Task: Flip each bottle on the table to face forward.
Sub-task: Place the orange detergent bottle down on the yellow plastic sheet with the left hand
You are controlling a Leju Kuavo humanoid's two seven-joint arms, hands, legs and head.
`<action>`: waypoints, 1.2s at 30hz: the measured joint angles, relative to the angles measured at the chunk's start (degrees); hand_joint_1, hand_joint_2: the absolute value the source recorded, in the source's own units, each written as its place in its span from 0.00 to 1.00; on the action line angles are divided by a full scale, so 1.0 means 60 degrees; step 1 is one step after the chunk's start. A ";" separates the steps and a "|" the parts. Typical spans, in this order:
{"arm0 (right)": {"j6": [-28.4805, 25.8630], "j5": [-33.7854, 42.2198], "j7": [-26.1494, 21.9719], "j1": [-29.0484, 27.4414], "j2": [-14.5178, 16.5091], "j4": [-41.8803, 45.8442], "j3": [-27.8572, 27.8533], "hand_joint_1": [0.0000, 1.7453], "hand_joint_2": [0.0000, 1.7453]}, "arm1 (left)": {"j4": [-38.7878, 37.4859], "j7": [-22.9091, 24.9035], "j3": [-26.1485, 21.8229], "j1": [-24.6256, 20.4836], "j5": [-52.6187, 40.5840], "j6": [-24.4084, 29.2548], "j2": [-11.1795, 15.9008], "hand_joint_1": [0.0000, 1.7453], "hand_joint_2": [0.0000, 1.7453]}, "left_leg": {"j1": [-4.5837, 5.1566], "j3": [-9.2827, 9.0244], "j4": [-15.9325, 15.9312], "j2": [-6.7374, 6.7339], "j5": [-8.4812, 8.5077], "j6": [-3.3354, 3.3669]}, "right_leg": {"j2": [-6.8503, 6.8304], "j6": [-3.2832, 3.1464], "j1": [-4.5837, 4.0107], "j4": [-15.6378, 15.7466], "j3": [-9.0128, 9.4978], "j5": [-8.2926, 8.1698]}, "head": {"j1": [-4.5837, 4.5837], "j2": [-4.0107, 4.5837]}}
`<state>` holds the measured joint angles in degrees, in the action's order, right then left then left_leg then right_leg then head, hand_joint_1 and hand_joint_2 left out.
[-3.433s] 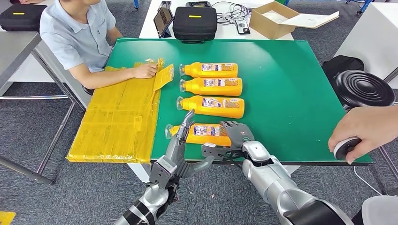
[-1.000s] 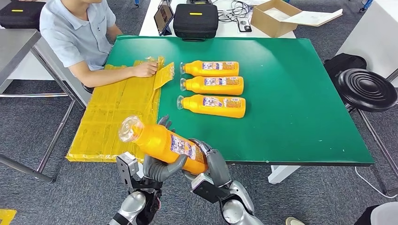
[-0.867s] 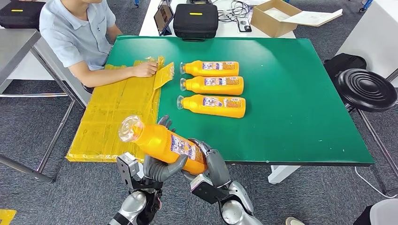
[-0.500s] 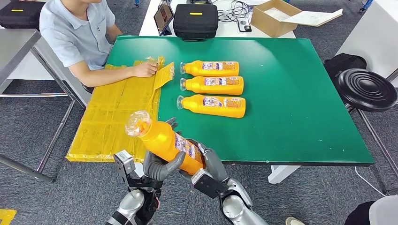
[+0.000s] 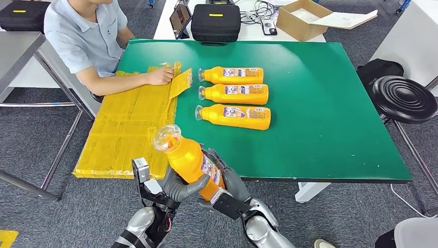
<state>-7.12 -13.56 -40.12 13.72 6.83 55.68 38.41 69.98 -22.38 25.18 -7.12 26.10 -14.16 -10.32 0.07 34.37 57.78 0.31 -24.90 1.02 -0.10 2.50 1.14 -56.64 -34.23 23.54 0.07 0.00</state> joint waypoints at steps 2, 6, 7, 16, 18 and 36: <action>-0.0021 -0.0046 0.0016 -0.0009 0.0015 -0.0011 -0.0037 0.00 0.25 | -0.0190 0.0018 0.0033 -0.0100 -0.0273 0.0091 0.0000 1.00 1.00 | 0.0000 -0.0001 0.0000 -0.0002 0.0000 0.0000 | 0.0001 0.0000 -0.0001 0.0000 0.0000 0.0000 | 0.0002 0.0000; -0.0230 -0.0138 0.0026 -0.0111 0.0057 0.0073 -0.0106 0.00 0.00 | -0.0442 0.0001 0.0086 -0.0203 -0.0584 0.0448 -0.0006 1.00 1.00 | -0.0001 -0.0001 0.0000 -0.0003 0.0001 0.0000 | 0.0001 0.0000 -0.0002 0.0000 -0.0001 0.0000 | 0.0002 0.0000; -0.0322 -0.0133 0.0027 -0.0184 0.0064 0.0151 -0.0121 0.00 0.00 | -0.0471 0.0055 0.0078 -0.0211 -0.0617 0.0636 -0.0007 1.00 1.00 | -0.0001 0.0000 0.0000 -0.0002 0.0001 0.0000 | 0.0001 0.0000 -0.0002 0.0000 -0.0002 0.0000 | 0.0002 0.0000; -0.1258 -0.0230 0.0013 -0.0869 0.0086 0.1305 -0.0311 0.00 0.00 | -0.1058 0.0072 -0.0168 -0.0621 -0.2070 0.4232 0.0026 1.00 1.00 | -0.0002 0.0005 0.0000 -0.0001 0.0001 0.0000 | -0.0001 -0.0001 -0.0003 -0.0001 -0.0012 0.0000 | 0.0003 0.0000; -0.1699 -0.0223 0.0013 -0.1037 0.0070 0.1623 -0.0397 0.00 0.00 | -0.1133 -0.0219 -0.0282 -0.0674 -0.2344 0.4972 0.0027 1.00 1.00 | -0.0003 0.0007 0.0000 0.0001 0.0003 0.0001 | -0.0001 -0.0001 -0.0003 -0.0001 -0.0010 0.0000 | 0.0002 0.0000; -0.2773 0.0362 0.0013 -0.1643 0.0016 0.2545 -0.1288 0.00 0.00 | -0.0995 -0.0796 -0.1487 -0.0795 -0.2160 0.6875 0.0136 1.00 1.00 | -0.0004 0.0009 0.0000 -0.0001 0.0003 0.0000 | 0.0000 -0.0001 -0.0004 -0.0002 -0.0011 0.0000 | 0.0001 0.0000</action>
<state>-23.76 -11.38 -40.04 3.86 6.93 70.94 30.69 64.01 -27.16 16.26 -11.89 13.14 27.10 -9.50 0.04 34.43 57.77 0.30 -24.88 1.02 -0.10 2.50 1.12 -56.65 -34.29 23.54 0.08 0.00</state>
